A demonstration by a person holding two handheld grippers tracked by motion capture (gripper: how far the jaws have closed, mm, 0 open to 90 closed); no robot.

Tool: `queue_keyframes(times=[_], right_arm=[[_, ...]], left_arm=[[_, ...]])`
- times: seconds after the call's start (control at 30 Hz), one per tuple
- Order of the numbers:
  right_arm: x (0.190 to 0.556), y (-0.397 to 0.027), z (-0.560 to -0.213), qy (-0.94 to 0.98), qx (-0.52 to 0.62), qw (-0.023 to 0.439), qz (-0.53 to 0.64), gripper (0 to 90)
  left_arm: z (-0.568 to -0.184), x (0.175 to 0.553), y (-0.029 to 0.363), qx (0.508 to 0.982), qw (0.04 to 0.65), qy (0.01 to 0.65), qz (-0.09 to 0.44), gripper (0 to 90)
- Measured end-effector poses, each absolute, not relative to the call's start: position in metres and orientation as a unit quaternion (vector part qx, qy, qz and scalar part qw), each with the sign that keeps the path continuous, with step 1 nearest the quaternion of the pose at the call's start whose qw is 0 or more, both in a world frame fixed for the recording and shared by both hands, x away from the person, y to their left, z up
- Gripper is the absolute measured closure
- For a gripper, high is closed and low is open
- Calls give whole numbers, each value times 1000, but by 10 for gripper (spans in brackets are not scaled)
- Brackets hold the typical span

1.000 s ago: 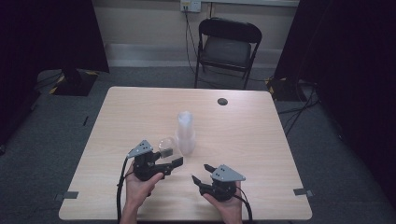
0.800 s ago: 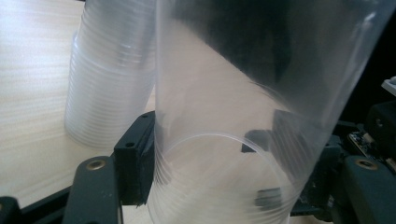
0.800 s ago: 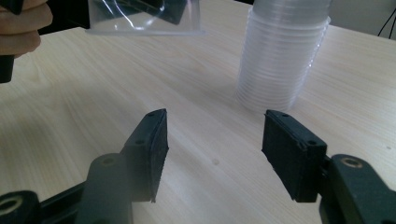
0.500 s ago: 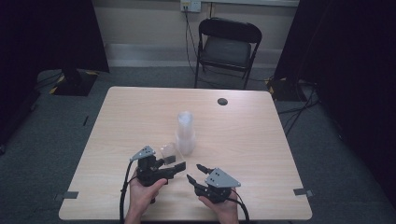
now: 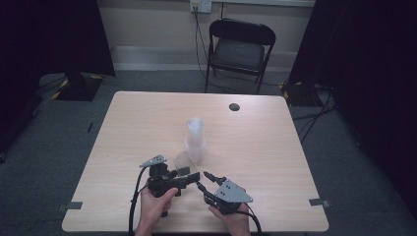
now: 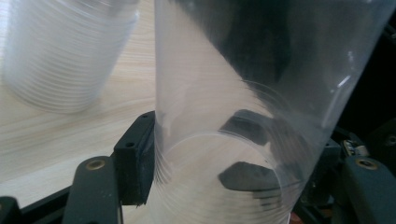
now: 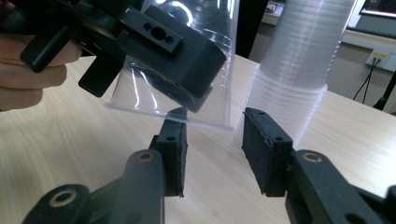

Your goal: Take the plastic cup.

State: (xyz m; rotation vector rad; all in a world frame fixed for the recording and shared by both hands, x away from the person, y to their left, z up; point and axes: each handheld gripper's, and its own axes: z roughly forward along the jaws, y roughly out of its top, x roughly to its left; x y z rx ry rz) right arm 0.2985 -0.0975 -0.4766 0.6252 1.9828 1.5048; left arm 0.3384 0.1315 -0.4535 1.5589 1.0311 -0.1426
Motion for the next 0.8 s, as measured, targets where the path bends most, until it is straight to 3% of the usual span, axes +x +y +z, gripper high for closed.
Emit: queue_keyframes(times=[0.37,0.8], right_arm=[[298,-97,-474,713,224,321,582,679],[300,-96,-473,696,227,335,594,700]], left_arm=[[-450,337,120,667,603,427,-97,341],[-443,332,112,671,606,413,-108,329]])
